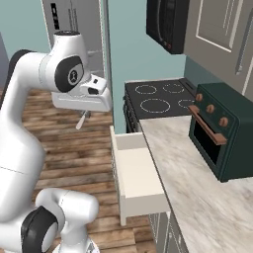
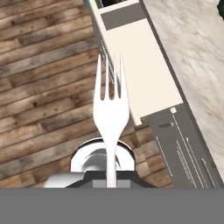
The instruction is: Pick up the metallic utensils from the counter and place them in the open drawer. Make sure not to pick up any wooden utensils.
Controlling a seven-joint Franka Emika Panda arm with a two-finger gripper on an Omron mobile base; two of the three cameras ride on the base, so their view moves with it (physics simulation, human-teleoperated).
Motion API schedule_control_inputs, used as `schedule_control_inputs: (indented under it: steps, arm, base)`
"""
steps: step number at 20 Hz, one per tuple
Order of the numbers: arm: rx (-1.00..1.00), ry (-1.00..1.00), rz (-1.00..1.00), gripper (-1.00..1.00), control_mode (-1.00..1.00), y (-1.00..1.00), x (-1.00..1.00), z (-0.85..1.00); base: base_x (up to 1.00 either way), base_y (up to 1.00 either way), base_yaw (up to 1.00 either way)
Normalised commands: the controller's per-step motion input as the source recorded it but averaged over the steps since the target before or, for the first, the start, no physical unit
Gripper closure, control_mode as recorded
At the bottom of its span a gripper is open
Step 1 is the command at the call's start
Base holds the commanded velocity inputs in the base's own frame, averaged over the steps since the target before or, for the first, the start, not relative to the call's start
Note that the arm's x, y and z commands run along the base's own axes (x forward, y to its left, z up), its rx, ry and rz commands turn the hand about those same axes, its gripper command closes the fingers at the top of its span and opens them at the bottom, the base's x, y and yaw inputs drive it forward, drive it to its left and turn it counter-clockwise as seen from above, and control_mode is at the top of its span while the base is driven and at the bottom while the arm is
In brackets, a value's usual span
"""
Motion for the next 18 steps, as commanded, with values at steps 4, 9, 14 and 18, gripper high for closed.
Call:
schedule_control_inputs:
  steps: [4,9,14,18]
  arm:
    - [0.0,0.0,0.0,1.0,1.0,0.0,0.0,0.0]
    - [0.0,0.04,0.0,1.0,-1.0,0.0,0.0,-0.23]
    - [0.0,0.13,0.0,1.0,-1.0,0.0,0.01,-0.95]
    - [0.0,0.09,0.0,1.0,-1.0,0.0,0.12,-0.98]
  base:
    - [0.0,0.0,0.0]
    - [0.0,0.0,0.0]
    - [0.0,0.0,0.0]
    - [0.0,0.0,0.0]
